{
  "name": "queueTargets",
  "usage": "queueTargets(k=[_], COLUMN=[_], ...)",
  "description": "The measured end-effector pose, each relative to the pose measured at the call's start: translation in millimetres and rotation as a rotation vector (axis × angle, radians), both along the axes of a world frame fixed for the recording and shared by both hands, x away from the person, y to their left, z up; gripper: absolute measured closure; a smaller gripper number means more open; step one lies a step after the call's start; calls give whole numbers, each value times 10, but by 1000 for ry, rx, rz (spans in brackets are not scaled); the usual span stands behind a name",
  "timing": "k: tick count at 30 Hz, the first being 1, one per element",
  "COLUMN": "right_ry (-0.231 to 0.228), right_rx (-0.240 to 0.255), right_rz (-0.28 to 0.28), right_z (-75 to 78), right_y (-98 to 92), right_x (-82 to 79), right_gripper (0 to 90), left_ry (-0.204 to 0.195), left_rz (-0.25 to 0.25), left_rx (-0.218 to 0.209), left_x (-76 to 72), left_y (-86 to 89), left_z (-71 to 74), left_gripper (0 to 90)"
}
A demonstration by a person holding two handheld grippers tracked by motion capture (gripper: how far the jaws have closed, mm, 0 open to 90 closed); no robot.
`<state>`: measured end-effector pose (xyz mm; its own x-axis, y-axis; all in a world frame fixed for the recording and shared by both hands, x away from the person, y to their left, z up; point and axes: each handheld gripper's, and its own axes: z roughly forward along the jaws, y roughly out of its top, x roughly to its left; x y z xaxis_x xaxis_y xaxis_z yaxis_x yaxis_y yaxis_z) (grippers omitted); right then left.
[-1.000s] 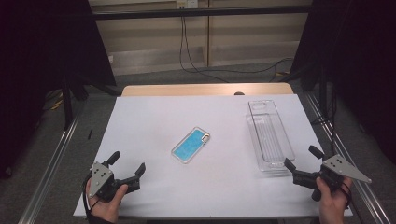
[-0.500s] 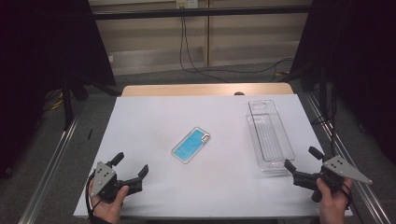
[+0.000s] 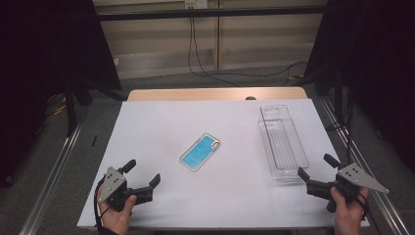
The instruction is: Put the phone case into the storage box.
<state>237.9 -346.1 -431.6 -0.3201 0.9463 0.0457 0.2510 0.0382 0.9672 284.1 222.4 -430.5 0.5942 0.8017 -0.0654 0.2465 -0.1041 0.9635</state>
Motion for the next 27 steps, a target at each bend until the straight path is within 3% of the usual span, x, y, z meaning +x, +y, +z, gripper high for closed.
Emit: queueTargets(k=[9,18,22,27], right_ry=[-3,-8,-11,-11], right_rx=[2,5,4,6], right_rz=[10,4,7,10], right_z=[2,8,11,10], right_y=[14,14,18,19], right_x=[-7,-2,-6,-6], right_gripper=[2,1,1,1], left_ry=[21,19,24,28], left_rz=[-73,-103,-112,-141], left_rx=[-13,-7,8,-5], left_x=[60,67,93,133], left_y=[-87,-137,-204,-319], left_z=[12,15,31,20], left_gripper=[44,39,38,38])
